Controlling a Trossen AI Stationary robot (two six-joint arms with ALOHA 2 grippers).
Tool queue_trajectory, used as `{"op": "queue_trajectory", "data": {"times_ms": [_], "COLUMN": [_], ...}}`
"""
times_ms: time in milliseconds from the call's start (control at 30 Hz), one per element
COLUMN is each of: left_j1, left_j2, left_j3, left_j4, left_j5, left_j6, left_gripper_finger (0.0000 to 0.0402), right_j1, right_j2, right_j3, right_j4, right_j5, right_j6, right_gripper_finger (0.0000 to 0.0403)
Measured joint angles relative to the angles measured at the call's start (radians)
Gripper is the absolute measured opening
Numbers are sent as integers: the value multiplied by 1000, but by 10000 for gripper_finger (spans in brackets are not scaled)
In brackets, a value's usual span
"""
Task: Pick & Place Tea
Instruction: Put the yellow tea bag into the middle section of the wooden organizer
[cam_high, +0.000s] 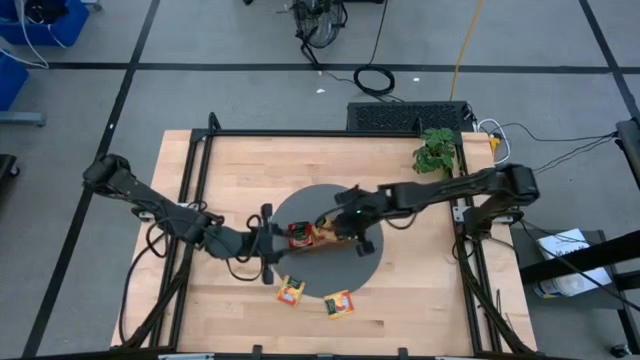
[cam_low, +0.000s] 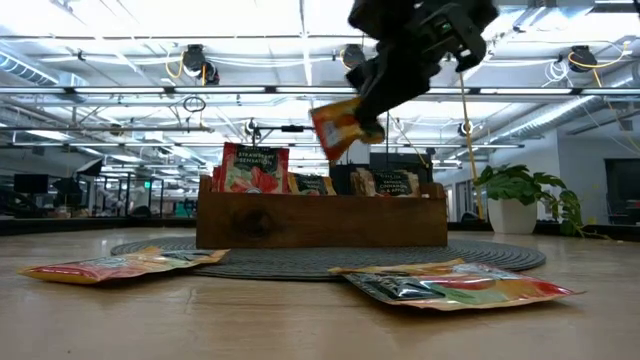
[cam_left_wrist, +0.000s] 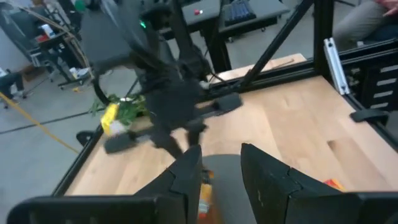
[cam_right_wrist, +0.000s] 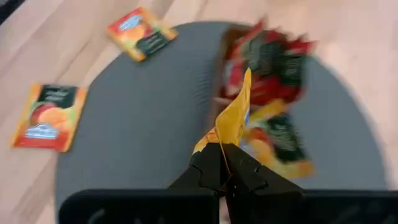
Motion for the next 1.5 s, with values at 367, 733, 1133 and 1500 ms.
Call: {"op": "queue_trajectory", "data": {"times_ms": [367,733,1133,1500], "left_j1": [33,35,35,35], "left_j2": [-7,-7,-7,-7], "left_j3": [-37,-37,-37,-37], "left_j4": [12,28,28,28], "left_j5": [0,0,-1,-1], "left_j6": [-28,-31,-31,-31], "left_gripper_finger": [118,118,118,118], "right_j1": [-14,-17,-17,3], "right_j2": [195,200,208,196], "right_j3": [150,155,154,154], "right_j4": [-153,-167,-143,-81], "right_j5": [-21,43,63,66], "right_j6": [-16,-20,44,85], "right_gripper_finger": [0,0,59,168]}}
